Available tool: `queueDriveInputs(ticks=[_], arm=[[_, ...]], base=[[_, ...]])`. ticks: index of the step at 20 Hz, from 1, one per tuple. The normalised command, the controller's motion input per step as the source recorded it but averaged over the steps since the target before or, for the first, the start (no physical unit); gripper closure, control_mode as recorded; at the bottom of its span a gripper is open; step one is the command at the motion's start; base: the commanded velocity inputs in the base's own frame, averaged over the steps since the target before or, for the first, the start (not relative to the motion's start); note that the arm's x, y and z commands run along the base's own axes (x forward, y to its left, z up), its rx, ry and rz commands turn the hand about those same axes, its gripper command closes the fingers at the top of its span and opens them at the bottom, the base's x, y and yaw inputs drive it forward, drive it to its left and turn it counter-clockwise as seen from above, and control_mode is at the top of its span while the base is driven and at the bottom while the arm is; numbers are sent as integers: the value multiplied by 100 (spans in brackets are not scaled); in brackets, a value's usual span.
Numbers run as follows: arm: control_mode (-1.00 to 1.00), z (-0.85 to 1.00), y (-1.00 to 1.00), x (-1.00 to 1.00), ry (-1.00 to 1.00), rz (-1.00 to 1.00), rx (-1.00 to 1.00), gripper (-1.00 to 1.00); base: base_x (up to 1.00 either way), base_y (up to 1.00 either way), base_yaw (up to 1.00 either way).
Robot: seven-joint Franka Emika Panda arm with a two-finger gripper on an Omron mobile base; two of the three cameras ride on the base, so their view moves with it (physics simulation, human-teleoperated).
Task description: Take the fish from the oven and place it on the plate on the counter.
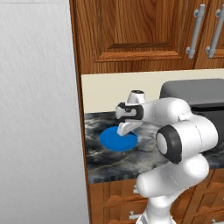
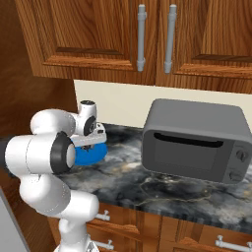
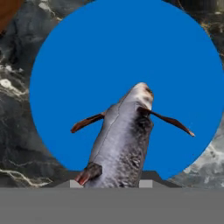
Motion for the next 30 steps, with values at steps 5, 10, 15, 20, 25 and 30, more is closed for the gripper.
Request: queueDriveInputs(ticks=[5, 10, 15, 20, 25, 30], arm=[[-100, -69, 32, 30, 0, 0, -2, 100], [-100, -14, 11, 14, 0, 0, 0, 100], [-100, -31, 0, 1, 0, 0, 0, 100], [-100, -34, 0, 0, 0, 0, 0, 100], [-100, 0, 0, -2, 0, 0, 0, -100], [-100, 3, 0, -6, 0, 0, 0, -100]], base=[[0, 0, 0], [0, 0, 0], [0, 0, 0], [0, 0, 0], [0, 0, 0], [0, 0, 0]])
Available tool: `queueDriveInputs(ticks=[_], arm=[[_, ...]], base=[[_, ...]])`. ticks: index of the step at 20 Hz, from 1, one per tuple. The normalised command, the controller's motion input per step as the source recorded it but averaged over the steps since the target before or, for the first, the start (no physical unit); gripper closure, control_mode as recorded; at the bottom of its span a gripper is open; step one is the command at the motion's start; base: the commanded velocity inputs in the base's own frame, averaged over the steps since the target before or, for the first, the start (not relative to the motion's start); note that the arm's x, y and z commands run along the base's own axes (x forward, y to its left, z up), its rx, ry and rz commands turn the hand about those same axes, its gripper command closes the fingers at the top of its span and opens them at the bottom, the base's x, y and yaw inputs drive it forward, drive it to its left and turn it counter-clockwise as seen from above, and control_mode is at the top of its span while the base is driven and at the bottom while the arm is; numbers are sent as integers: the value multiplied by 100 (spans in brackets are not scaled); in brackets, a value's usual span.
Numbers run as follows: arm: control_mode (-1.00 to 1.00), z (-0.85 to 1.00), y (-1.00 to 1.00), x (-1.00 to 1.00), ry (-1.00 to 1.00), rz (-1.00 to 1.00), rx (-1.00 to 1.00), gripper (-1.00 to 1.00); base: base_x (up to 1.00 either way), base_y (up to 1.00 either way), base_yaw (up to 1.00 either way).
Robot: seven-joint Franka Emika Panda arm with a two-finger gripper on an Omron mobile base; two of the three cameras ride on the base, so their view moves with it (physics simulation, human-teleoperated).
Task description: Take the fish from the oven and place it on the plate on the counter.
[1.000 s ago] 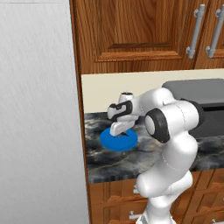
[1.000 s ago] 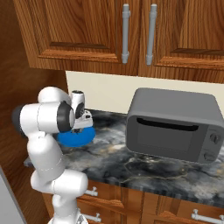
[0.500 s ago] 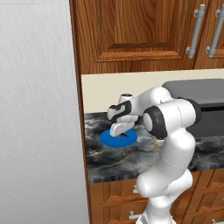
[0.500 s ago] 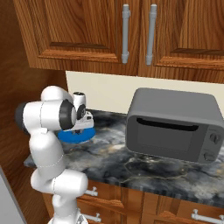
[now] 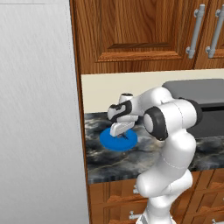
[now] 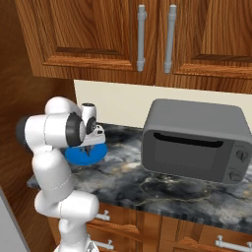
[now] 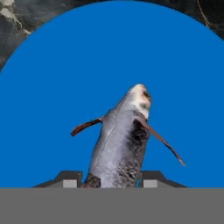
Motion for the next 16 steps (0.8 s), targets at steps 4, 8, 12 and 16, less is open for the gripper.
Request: queueDriveInputs(ticks=[4, 8, 12, 16], arm=[[-100, 16, 0, -19, 0, 0, 0, -100], [-100, 30, 0, -15, 0, 0, 0, -100], [-100, 61, 0, -53, -5, 0, 0, -100], [-100, 38, 0, -98, -2, 0, 3, -100]], base=[[0, 0, 0], [0, 0, 0], [0, 0, 0], [0, 0, 0]])
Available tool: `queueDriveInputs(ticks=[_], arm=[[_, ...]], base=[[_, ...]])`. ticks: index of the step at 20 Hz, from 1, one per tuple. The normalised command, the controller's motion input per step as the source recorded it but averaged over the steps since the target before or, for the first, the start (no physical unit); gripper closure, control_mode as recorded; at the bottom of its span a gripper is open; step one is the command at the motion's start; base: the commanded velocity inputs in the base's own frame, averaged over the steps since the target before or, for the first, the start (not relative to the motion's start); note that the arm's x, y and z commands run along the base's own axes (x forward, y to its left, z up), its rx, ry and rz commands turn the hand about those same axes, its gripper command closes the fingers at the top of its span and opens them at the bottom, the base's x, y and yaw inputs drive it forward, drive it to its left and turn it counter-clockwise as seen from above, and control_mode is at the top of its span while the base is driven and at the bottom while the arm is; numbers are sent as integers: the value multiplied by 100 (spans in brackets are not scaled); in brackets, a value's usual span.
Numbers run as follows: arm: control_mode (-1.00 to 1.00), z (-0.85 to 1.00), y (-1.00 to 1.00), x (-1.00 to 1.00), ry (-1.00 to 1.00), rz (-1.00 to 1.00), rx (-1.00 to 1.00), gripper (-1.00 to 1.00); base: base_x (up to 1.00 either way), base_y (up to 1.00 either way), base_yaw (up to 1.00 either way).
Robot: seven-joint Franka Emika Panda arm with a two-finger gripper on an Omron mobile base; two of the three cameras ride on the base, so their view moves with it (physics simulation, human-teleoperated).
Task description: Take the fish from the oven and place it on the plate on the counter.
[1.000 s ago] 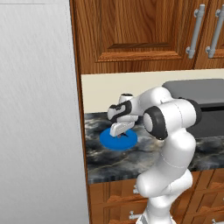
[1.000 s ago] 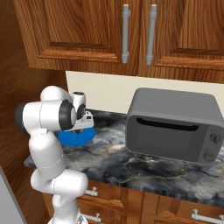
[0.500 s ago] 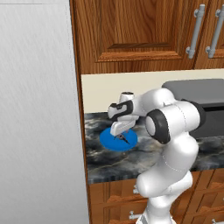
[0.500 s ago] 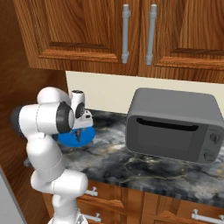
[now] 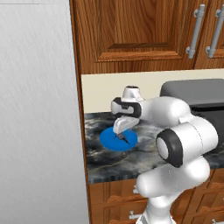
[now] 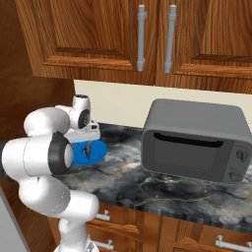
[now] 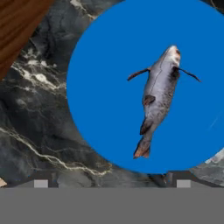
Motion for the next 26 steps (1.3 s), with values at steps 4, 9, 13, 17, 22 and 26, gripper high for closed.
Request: queueDriveInputs(ticks=[4, 9, 13, 17, 22, 26], arm=[[-100, 19, 0, -100, -3, 0, 3, -100], [-100, 26, -3, -100, -4, -2, 2, -100], [-100, 76, -11, -91, 0, -15, 0, -100], [-100, 97, -12, -98, -1, -11, 2, -100], [-100, 99, 4, -87, -20, -15, -9, -100], [-100, 80, 5, -57, -23, -6, -28, -100]], base=[[0, 0, 0], [0, 0, 0], [0, 0, 0], [0, 0, 0], [0, 0, 0], [0, 0, 0]])
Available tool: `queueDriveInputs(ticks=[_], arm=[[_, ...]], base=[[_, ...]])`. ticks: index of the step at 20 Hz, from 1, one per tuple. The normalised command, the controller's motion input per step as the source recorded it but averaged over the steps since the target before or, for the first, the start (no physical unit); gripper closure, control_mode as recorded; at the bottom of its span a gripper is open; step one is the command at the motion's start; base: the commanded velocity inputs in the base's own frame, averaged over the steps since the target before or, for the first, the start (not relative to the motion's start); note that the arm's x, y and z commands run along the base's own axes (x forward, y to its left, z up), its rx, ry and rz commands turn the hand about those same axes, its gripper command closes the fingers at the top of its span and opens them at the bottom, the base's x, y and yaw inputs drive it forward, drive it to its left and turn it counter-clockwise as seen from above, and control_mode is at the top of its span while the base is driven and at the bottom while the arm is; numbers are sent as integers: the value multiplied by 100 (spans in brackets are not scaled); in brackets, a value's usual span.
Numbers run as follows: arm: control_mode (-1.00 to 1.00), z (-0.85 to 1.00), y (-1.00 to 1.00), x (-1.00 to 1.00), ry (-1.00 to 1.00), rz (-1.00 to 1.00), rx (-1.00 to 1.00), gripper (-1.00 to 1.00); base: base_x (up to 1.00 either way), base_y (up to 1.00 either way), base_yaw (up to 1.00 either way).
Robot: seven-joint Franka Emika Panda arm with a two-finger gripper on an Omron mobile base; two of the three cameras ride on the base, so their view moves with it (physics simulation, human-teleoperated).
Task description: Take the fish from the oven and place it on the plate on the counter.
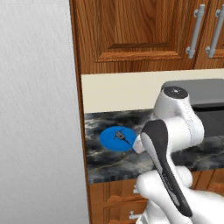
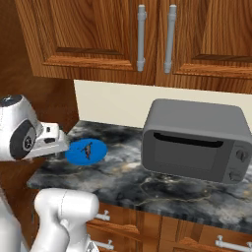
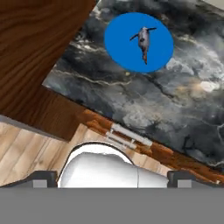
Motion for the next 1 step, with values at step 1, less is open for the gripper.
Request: queueDriveInputs(ticks=[1], arm=[[-100, 70, 0, -49, -23, -7, -25, -100]], base=[[0, 0, 0]])
